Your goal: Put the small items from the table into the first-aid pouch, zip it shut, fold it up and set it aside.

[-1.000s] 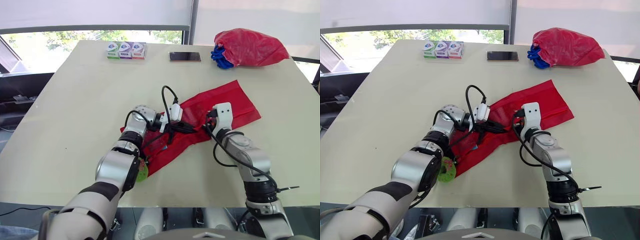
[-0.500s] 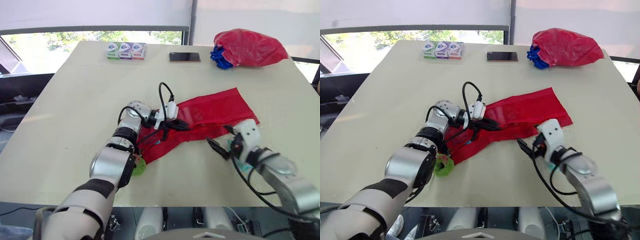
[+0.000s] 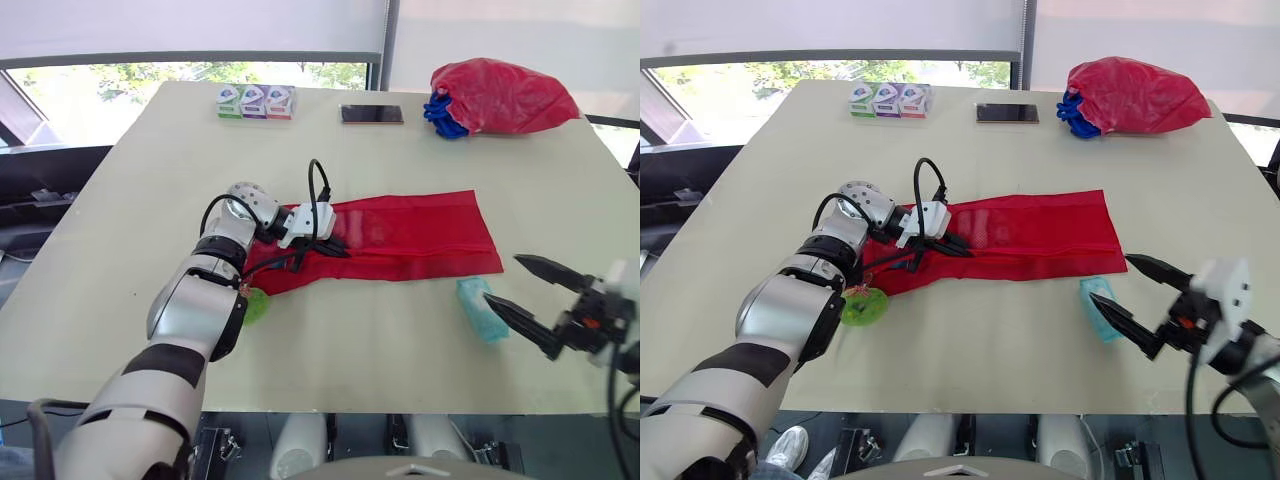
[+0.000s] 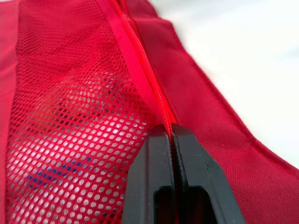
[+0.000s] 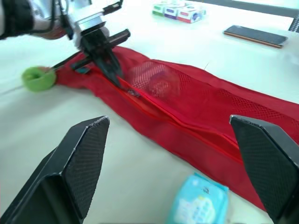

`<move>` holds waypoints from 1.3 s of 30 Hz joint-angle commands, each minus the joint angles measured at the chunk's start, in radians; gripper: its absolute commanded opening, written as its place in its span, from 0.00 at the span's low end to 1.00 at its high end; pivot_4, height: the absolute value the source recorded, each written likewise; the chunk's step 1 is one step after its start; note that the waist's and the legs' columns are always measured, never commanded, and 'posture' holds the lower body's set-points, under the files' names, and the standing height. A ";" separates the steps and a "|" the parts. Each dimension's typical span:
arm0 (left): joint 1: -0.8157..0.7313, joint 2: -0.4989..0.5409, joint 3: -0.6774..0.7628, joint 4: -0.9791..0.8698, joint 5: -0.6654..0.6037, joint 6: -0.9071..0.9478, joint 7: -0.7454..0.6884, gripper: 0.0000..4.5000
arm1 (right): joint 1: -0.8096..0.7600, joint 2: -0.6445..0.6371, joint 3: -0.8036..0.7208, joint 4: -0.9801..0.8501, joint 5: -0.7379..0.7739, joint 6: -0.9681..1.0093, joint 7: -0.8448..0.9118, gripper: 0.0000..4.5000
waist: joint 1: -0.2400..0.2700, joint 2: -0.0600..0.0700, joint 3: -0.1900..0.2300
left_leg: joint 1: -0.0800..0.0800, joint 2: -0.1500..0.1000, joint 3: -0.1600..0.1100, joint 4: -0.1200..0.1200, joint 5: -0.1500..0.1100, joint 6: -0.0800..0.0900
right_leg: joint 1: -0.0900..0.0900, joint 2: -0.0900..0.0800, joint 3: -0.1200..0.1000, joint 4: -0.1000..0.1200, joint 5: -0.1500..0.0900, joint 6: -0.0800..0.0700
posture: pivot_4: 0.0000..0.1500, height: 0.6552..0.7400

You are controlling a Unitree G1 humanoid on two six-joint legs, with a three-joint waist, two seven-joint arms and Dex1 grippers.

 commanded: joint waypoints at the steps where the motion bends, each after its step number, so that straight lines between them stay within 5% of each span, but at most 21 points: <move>1: -0.039 0.005 0.041 0.003 -0.001 0.032 -0.027 0.13 | 0.042 -0.024 -0.124 -0.012 0.066 -0.038 0.052 1.00 | 0.000 0.000 0.000 | 0.000 0.000 0.000 0.000 0.000 0.000 | 0.000 0.000 0.000 0.000 0.000 0.000 | 1.00 1.00; 10: -0.028 -0.049 0.154 -0.056 -0.100 0.143 -0.048 0.98 | 0.131 -0.059 -0.240 -0.067 0.169 -0.025 0.048 1.00 | 0.001 0.000 0.000 | 0.000 0.000 0.000 0.000 0.000 0.000 | 0.000 0.000 0.001 0.000 0.000 0.000 | 1.00 1.00; 26: 0.141 -0.303 0.087 -0.354 -0.008 0.243 0.424 0.99 | 0.157 -0.063 -0.232 -0.127 0.207 -0.033 -0.058 1.00 | 0.004 0.000 0.000 | 0.000 -0.001 0.000 0.001 0.000 0.000 | 0.000 0.000 0.004 0.000 0.000 0.000 | 1.00 1.00; 39: 0.138 -0.442 -0.001 -0.271 0.112 0.327 0.686 0.99 | 0.303 0.005 -0.322 -0.177 0.152 -0.044 -0.125 1.00 | 0.005 0.000 0.000 | 0.001 -0.001 0.000 0.000 0.000 0.000 | 0.000 0.001 0.004 0.000 0.000 0.001 | 1.00 1.00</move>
